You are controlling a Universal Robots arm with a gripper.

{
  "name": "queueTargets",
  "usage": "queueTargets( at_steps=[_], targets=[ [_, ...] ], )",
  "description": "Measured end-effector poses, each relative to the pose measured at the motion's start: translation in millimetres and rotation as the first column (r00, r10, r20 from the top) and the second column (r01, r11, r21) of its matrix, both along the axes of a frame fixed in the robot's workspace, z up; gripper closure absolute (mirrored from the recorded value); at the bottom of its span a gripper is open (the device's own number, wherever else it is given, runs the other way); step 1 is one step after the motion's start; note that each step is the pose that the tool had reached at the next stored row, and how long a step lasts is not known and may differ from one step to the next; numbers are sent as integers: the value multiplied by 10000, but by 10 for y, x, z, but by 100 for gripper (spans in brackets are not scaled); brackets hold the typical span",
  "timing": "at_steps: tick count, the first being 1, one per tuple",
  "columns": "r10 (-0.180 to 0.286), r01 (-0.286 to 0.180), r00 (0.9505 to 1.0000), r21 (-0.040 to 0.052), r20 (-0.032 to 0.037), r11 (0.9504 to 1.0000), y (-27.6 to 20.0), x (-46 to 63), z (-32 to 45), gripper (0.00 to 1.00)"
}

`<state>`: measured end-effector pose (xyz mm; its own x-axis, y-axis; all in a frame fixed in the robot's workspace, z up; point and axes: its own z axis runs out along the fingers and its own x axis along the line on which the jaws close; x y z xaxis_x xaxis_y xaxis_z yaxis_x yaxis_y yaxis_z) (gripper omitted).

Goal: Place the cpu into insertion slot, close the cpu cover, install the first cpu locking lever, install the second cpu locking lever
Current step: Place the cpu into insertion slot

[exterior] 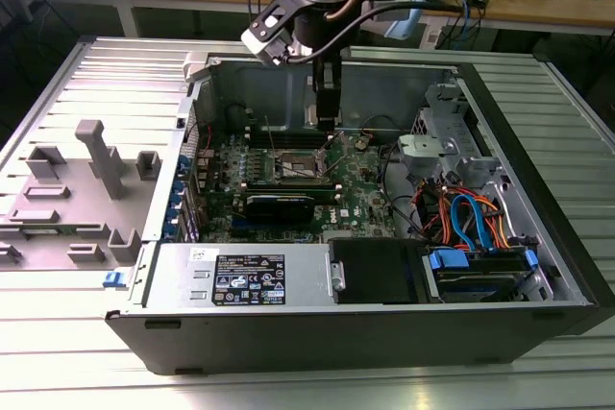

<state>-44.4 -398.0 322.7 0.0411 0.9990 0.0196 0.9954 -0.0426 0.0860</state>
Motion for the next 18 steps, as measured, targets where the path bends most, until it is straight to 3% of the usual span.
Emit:
queueTargets(
  at_steps=[12,18],
  targets=[
    [0,0,10000,1,5,10000,0,0,-20,46],
    [0,0,10000,0,8,10000,0,-18,-98,46]
  ],
)
